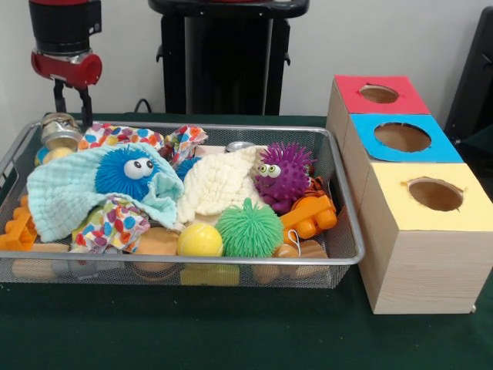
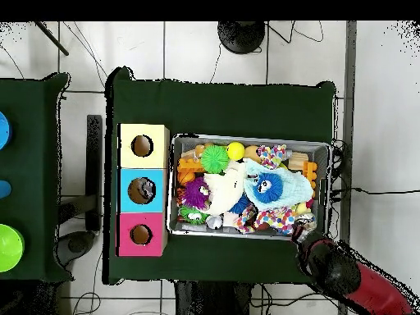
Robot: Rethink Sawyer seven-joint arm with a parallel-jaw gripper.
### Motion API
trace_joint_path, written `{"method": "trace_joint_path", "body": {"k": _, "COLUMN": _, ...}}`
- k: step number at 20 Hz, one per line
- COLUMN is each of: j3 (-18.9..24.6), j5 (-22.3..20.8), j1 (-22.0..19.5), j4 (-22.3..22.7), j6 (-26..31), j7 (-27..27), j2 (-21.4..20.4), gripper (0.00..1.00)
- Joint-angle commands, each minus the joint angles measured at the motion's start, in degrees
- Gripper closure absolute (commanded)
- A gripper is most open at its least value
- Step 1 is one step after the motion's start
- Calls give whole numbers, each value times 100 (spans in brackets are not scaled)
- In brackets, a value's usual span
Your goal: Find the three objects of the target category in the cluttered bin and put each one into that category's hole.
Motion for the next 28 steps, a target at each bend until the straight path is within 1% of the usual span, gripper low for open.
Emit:
{"method": "trace_joint_path", "body": {"k": 1, "j3": 282, "j5": 30, "j1": -44, "j4": -729, "j6": 445, "j7": 186, "j2": 164, "gripper": 0}}
{"method": "trace_joint_path", "body": {"k": 9, "j3": 263, "j5": -7, "j1": -15, "j4": -818, "j6": 387, "j7": 210, "j2": 224, "gripper": 0}}
{"method": "trace_joint_path", "body": {"k": 14, "j3": 169, "j5": -151, "j1": 107, "j4": -1021, "j6": 23, "j7": 285, "j2": 523, "gripper": 0}}
{"method": "trace_joint_path", "body": {"k": 16, "j3": 165, "j5": -170, "j1": 113, "j4": -1028, "j6": -6, "j7": 288, "j2": 550, "gripper": 0}}
{"method": "trace_joint_path", "body": {"k": 20, "j3": 98, "j5": -154, "j1": 181, "j4": -982, "j6": 83, "j7": 313, "j2": 438, "gripper": 0}}
{"method": "trace_joint_path", "body": {"k": 21, "j3": 129, "j5": -189, "j1": 170, "j4": -979, "j6": 75, "j7": 263, "j2": 427, "gripper": 100}}
{"method": "trace_joint_path", "body": {"k": 24, "j3": 201, "j5": -299, "j1": 150, "j4": -985, "j6": 117, "j7": 94, "j2": 408, "gripper": 100}}
{"method": "trace_joint_path", "body": {"k": 28, "j3": 219, "j5": -322, "j1": 141, "j4": -1009, "j6": 184, "j7": 23, "j2": 390, "gripper": 100}}
